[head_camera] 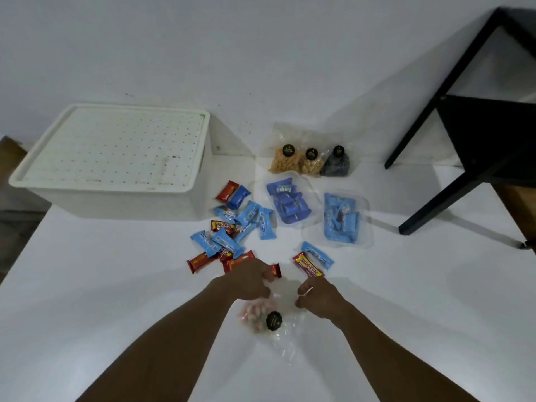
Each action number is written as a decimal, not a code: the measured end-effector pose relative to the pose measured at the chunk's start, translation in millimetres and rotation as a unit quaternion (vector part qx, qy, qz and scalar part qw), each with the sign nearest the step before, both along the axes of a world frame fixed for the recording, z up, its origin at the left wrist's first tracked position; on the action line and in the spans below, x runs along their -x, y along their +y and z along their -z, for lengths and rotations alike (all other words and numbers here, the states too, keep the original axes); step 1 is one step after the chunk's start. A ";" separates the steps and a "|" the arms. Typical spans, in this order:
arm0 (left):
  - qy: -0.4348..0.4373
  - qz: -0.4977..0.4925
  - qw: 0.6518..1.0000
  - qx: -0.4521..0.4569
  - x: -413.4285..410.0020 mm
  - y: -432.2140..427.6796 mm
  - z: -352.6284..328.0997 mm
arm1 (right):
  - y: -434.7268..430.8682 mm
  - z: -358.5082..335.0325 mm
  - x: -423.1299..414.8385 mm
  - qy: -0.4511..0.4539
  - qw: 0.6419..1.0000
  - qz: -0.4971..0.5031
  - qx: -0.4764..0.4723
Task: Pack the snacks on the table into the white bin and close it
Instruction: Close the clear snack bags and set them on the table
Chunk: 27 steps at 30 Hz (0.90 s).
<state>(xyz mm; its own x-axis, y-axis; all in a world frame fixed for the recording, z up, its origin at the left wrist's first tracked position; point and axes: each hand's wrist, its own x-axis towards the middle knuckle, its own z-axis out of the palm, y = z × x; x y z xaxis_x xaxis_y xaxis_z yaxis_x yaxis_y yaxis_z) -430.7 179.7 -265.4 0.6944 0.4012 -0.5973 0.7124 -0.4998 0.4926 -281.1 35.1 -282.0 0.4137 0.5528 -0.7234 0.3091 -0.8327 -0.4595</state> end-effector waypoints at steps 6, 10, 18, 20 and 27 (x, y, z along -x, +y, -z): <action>0.053 0.051 0.995 -0.073 7.3 -31.8 16.2 | -25.5 35.4 14.9 -0.053 0.991 -0.095 0.075; 0.075 0.060 0.992 -0.079 10.5 -39.2 20.6 | -34.6 46.4 22.7 -0.056 0.996 -0.067 0.030; -0.030 -0.017 0.999 0.035 -7.1 -21.1 -8.4 | 0.2 -39.0 -10.8 0.116 0.985 0.017 -0.127; -0.070 -0.045 0.995 0.060 -17.7 -15.4 -27.0 | 13.9 -64.2 -23.8 0.106 0.982 -0.008 -0.156; -0.225 -0.138 0.959 0.107 -51.2 9.8 -94.9 | 41.8 -156.1 -73.2 0.053 0.966 -0.014 -0.252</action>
<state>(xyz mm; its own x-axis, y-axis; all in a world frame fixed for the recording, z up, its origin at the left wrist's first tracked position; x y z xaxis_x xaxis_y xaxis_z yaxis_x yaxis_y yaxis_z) -379.5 189.6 -170.5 0.7867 0.5085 -0.3501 0.4935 -0.1773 0.8515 -208.0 76.9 -126.0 0.3323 0.8552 -0.3976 0.2565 -0.4877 -0.8345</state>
